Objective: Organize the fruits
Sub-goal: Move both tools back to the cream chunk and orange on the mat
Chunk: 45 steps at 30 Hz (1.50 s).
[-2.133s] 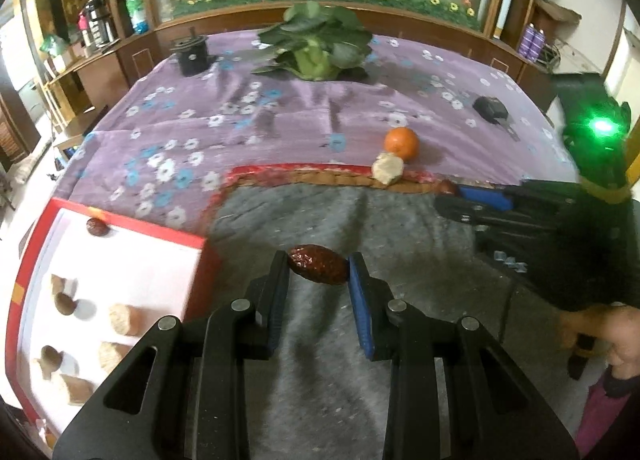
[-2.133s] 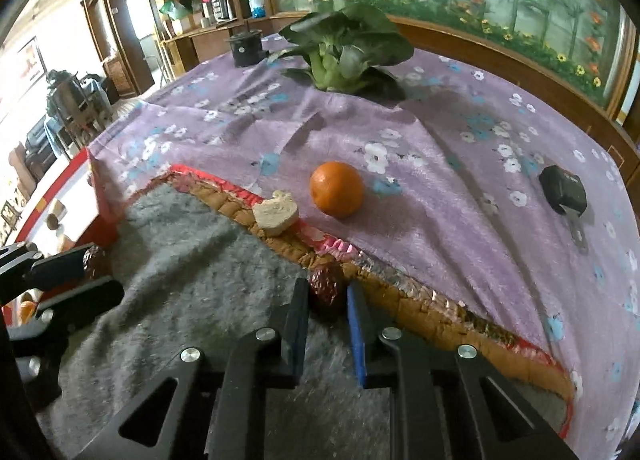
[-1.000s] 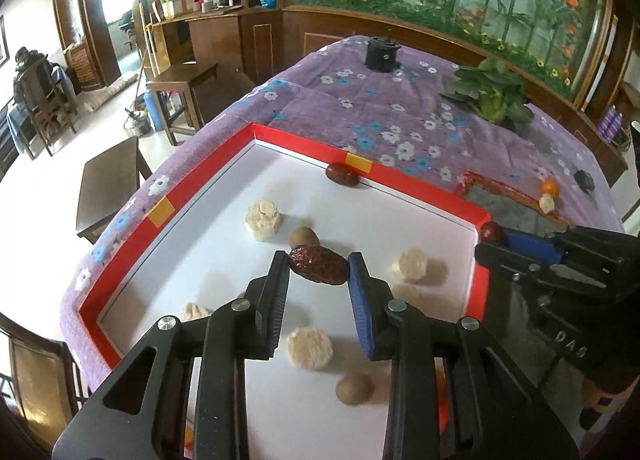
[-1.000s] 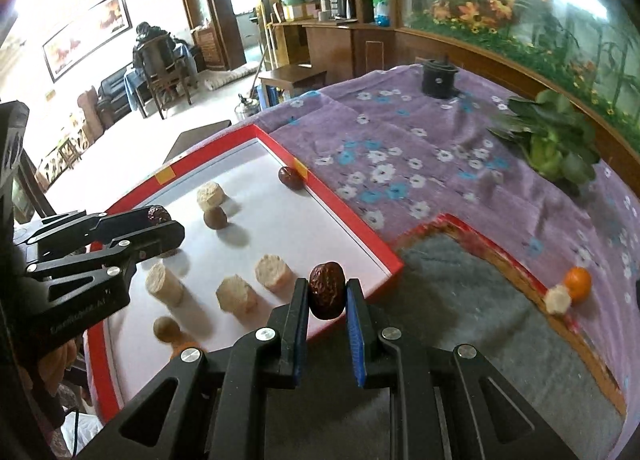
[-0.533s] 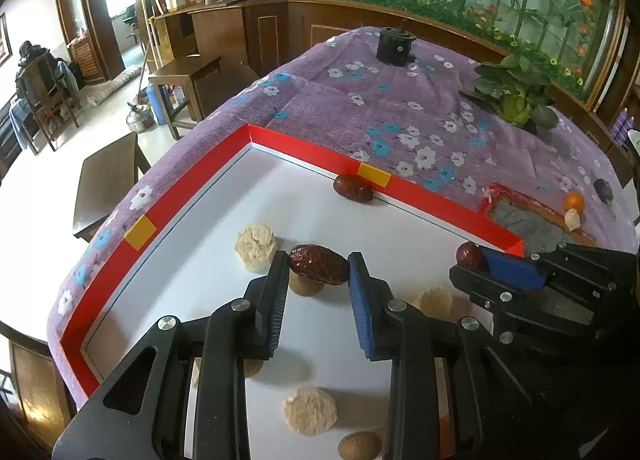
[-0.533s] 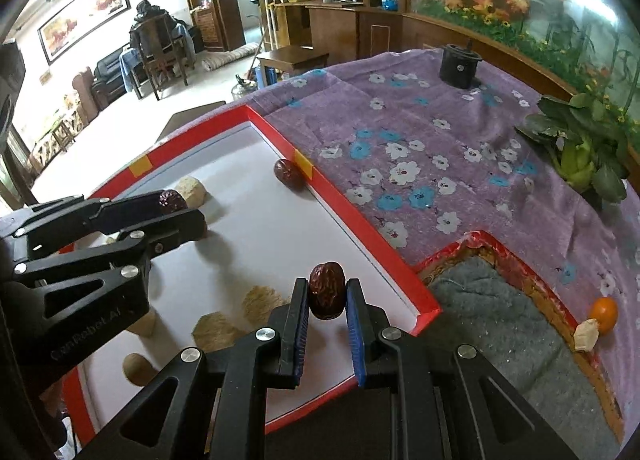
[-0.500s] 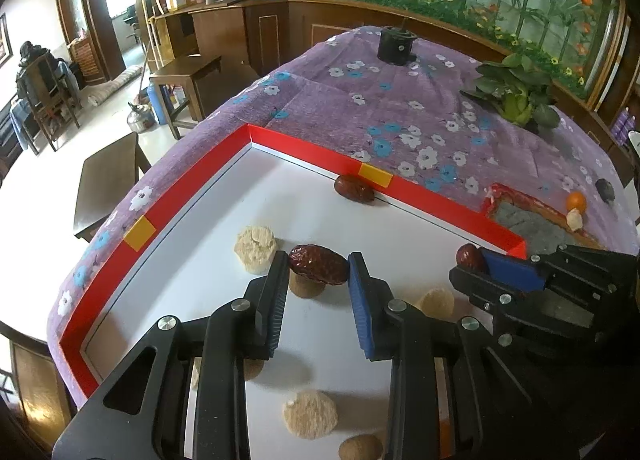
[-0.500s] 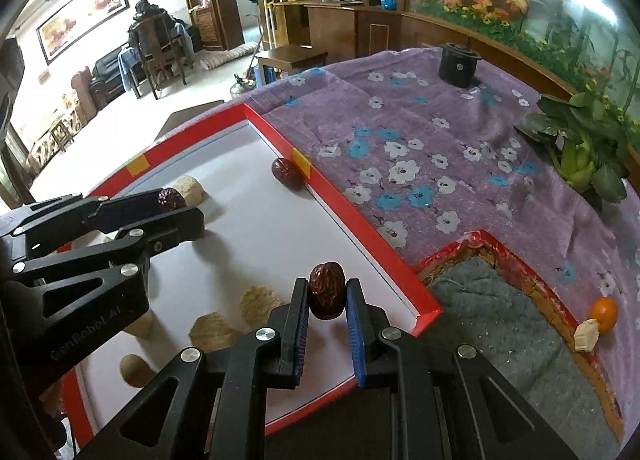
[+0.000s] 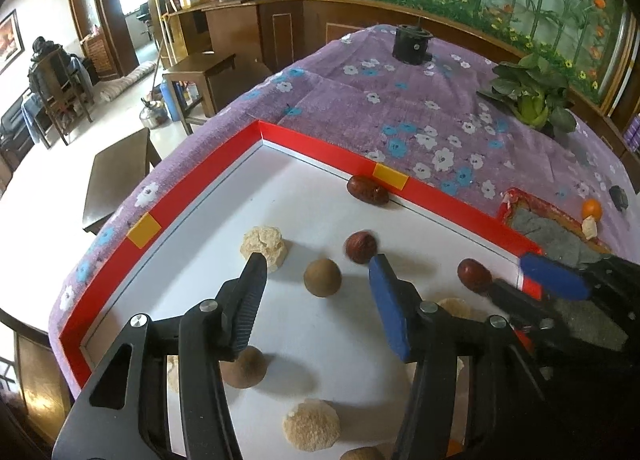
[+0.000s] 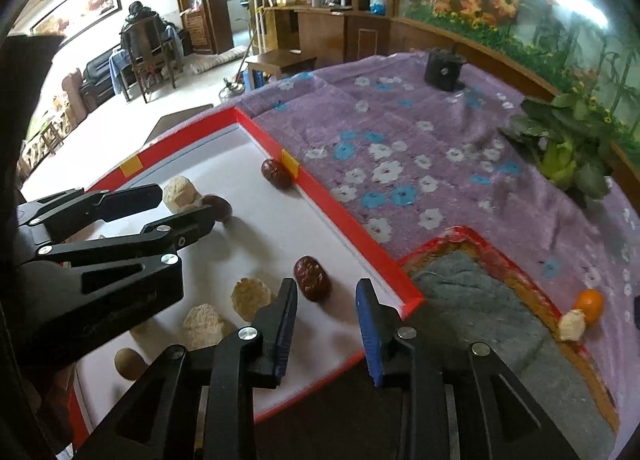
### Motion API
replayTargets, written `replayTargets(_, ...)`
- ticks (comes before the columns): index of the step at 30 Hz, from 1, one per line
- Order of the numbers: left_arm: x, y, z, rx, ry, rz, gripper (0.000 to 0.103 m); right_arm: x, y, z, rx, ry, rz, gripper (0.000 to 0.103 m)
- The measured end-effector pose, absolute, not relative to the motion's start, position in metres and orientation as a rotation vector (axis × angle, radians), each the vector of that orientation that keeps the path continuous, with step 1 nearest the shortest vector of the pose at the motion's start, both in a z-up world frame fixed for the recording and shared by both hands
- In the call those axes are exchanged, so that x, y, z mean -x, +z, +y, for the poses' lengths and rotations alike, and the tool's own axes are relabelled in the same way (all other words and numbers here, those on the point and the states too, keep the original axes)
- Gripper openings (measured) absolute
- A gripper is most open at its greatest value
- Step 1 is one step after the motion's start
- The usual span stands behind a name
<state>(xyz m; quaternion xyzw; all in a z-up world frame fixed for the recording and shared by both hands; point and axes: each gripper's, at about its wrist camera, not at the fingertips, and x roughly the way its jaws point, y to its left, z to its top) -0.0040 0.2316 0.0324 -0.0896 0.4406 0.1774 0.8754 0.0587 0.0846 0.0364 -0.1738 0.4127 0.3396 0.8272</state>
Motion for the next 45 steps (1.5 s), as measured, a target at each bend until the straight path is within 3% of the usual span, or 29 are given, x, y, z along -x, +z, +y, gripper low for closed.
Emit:
replayTargets(5, 0.011, 0.047, 0.221, 0.186, 0.362, 0.883, 0.054, -0.048, 0.062, 0.053, 0.33, 0.638, 0.794, 0.031)
replayTargets(7, 0.013, 0.055, 0.214, 0.187, 0.346, 0.865, 0.054, -0.045, 0.07, 0.036, 0.336, 0.58, 0.762, 0.041)
replayTargets(9, 0.015, 0.062, 0.205, 0.186, 0.33, 0.849, 0.054, -0.044, 0.073, 0.019, 0.35, 0.522, 0.746, 0.044)
replayTargets(29, -0.002, 0.077, 0.056, 0.07, 0.081, 0.862, 0.053, -0.021, 0.072, -0.2, 0.2, 0.109, 0.779, 0.045)
replayTargets(45, -0.012, 0.07, 0.008, 0.006, 0.032, 0.889, 0.053, -0.01, 0.064, -0.301, 0.081, -0.054, 0.805, 0.046)
